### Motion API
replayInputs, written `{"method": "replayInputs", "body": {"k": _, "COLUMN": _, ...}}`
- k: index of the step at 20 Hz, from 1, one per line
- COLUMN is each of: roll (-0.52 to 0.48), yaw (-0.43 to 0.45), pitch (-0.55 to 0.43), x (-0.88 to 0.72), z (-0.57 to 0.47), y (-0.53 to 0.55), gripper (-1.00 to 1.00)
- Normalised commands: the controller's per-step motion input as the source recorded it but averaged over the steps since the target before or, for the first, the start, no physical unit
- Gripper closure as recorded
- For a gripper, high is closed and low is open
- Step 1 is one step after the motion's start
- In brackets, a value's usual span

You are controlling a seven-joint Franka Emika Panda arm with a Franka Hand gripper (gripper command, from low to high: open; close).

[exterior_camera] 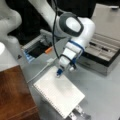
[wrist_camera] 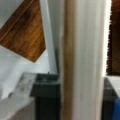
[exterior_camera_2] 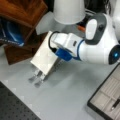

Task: Open the box. Pick up the pen. Place the pen in the box. Pick up the book. Place the book on the shelf.

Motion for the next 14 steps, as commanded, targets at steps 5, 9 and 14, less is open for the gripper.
{"method": "replayInputs", "body": {"k": 5, "roll": -0.289, "yaw": 0.093, "pitch": -0.049, "x": 0.04, "z": 0.16, "y": 0.07, "gripper": 1.00}}
{"method": "replayInputs", "body": {"k": 9, "roll": -0.433, "yaw": 0.124, "pitch": -0.036, "x": 0.11, "z": 0.25, "y": 0.07, "gripper": 1.00}}
{"method": "replayInputs", "body": {"k": 14, "roll": -0.393, "yaw": 0.097, "pitch": -0.013, "x": 0.17, "z": 0.22, "y": 0.03, "gripper": 1.00}}
